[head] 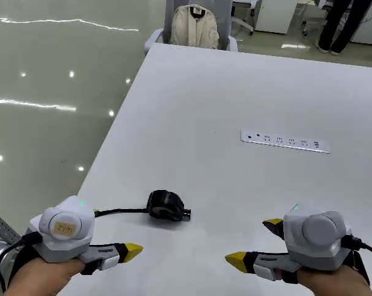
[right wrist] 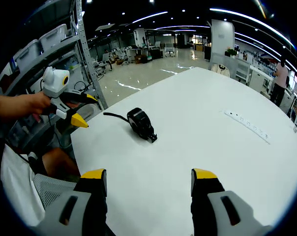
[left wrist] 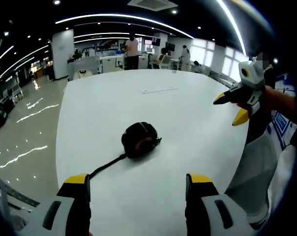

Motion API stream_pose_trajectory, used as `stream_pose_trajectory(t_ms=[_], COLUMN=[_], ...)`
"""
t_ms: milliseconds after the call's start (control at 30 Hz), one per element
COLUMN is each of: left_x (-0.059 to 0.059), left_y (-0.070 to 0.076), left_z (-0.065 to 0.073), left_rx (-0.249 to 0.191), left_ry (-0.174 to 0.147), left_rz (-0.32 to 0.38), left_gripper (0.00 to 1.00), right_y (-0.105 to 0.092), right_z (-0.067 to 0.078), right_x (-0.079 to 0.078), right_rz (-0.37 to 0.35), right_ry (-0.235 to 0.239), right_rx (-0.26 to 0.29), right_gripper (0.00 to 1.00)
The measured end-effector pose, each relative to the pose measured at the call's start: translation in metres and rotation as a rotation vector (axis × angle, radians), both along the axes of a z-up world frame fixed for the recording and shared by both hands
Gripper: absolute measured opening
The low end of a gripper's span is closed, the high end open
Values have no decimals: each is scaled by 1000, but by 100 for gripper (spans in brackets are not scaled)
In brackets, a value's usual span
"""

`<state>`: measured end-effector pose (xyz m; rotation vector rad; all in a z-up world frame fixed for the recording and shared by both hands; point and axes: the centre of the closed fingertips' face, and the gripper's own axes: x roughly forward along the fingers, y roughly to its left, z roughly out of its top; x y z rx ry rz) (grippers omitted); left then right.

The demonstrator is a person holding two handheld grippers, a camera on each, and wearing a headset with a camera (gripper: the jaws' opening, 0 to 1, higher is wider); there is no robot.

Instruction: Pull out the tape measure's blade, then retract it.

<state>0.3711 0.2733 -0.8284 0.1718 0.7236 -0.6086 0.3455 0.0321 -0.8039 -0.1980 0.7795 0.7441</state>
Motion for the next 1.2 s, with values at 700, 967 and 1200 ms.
stream_pose_trajectory(t_ms=[700, 967, 1200], left_x=[23, 31, 38], left_y=[-10, -13, -16], left_z=[-12, -16, -20], left_rx=[16, 27, 41], left_ry=[8, 11, 14], left_rz=[-46, -70, -88], left_gripper=[76, 76, 76], right_y=[8, 11, 14], right_z=[-15, -23, -29], right_x=[20, 27, 36], right_rz=[47, 70, 81], right_ry=[17, 23, 27], right_rx=[-13, -19, -16], right_gripper=[69, 69, 69])
